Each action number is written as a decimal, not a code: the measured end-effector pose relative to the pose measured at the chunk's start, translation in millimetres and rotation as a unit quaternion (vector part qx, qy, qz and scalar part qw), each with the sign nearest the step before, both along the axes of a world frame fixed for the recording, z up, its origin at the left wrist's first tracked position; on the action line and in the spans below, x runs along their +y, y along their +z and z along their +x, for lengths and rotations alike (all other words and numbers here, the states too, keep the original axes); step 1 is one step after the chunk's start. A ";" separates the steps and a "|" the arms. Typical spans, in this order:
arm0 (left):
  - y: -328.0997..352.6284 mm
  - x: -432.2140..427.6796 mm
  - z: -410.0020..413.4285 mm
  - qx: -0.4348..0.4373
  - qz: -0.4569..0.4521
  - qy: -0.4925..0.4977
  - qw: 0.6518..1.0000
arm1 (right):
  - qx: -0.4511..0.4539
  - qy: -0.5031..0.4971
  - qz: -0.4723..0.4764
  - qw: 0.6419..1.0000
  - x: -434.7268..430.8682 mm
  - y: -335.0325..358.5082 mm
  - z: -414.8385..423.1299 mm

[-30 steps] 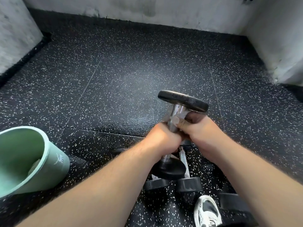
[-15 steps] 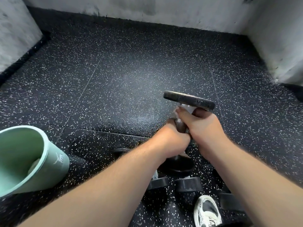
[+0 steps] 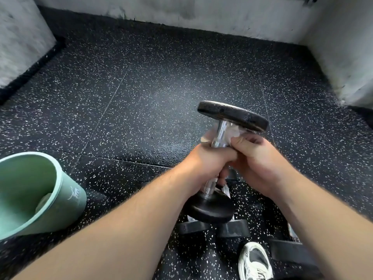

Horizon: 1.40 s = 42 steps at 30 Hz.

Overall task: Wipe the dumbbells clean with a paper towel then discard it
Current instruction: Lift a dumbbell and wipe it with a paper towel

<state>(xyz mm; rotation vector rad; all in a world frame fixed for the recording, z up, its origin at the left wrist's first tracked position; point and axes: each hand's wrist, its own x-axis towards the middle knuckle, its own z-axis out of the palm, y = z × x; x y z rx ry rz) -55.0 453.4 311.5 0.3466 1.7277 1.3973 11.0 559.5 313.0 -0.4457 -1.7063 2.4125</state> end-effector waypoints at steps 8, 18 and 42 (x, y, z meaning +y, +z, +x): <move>7.1 -7.0 0.1 -0.054 0.016 -0.104 0.993 | -0.035 0.105 -0.126 0.986 11.1 -5.5 4.9; 9.0 -6.8 2.5 -0.050 0.000 -0.128 0.990 | -0.042 0.097 -0.022 0.994 2.8 1.6 6.2; 7.0 -9.7 7.1 -0.031 0.028 -0.175 0.984 | -0.067 0.115 -0.016 0.991 -7.5 7.1 2.1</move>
